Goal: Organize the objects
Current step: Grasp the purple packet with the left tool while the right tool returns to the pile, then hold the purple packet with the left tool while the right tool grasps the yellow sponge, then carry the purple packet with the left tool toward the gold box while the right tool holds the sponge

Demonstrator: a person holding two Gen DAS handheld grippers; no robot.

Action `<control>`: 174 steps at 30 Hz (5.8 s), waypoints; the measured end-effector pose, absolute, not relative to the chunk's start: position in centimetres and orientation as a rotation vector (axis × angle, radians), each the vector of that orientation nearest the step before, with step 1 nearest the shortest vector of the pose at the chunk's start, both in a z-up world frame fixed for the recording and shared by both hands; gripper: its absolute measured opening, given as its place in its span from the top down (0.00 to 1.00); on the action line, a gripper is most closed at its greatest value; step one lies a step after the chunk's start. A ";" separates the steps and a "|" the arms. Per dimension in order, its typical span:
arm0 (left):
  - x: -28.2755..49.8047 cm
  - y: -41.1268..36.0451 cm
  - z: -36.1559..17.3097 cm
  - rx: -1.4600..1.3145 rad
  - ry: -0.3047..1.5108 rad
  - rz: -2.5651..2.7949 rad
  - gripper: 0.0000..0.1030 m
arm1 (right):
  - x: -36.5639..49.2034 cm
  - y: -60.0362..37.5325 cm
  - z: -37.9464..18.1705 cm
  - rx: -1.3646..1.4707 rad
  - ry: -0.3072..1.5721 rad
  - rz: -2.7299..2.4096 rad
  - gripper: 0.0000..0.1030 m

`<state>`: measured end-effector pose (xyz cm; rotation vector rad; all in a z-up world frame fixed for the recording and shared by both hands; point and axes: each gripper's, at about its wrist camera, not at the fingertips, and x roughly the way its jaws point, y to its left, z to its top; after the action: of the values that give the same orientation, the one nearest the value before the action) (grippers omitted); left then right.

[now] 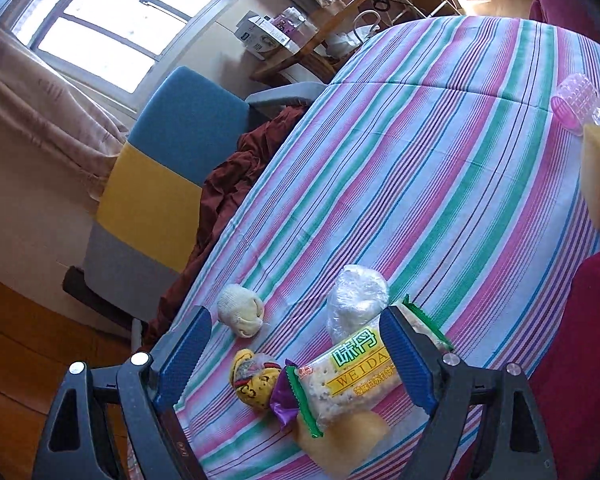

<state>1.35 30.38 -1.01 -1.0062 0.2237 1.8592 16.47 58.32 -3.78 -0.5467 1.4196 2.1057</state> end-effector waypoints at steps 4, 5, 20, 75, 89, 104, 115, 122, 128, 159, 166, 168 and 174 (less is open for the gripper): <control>1.1 34.1 -3.3 -1.117 0.191 1.752 0.50 | 16.4 58.8 -4.0 -0.539 1.458 2.110 0.15; 1.0 34.8 -3.7 -1.133 0.176 1.723 0.51 | 16.4 58.8 -4.0 -0.541 1.460 2.115 0.15; -1.4 43.0 -6.4 -1.305 -0.034 1.553 0.46 | 15.7 58.7 -4.4 -0.578 1.496 2.155 0.15; 2.8 34.3 -9.0 -0.879 0.387 1.910 0.64 | 14.5 59.0 -6.6 -0.886 1.327 1.870 0.15; 2.6 34.0 -9.1 -0.883 0.366 1.902 0.64 | 14.1 58.3 -6.6 -0.841 1.625 2.105 0.15; 2.5 33.8 -9.1 -0.886 0.349 1.894 0.64 | 8.2 54.3 -7.6 -1.446 1.148 2.056 0.14; 2.5 33.5 -9.0 -0.894 0.326 1.884 0.64 | 5.4 48.0 -8.6 -1.945 0.462 1.951 0.36; 2.4 33.5 -9.0 -0.895 0.319 1.882 0.64 | 5.0 48.3 -7.6 -1.738 0.612 2.083 0.48; 2.4 33.4 -9.0 -0.896 0.312 1.880 0.64 | 4.9 48.3 -9.0 -1.587 0.648 2.125 0.48; 3.7 31.0 -3.6 -0.841 0.335 2.026 0.67 | 4.2 49.1 -9.5 -1.611 0.495 2.163 0.47; 2.8 28.1 -1.0 -0.830 0.276 2.083 0.67 | 4.5 49.5 -9.7 -1.610 0.476 2.167 0.47; 2.2 27.2 -0.7 -0.841 0.261 2.106 0.67 | 4.5 49.5 -9.7 -1.611 0.467 2.168 0.47; -0.4 22.5 0.5 -0.879 0.154 2.199 0.67 | 3.8 48.5 -9.8 -1.620 0.409 2.168 0.47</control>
<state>-0.35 22.54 0.53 -0.8794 0.1537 2.1989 3.82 48.54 -9.78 -1.6202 0.4087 2.1679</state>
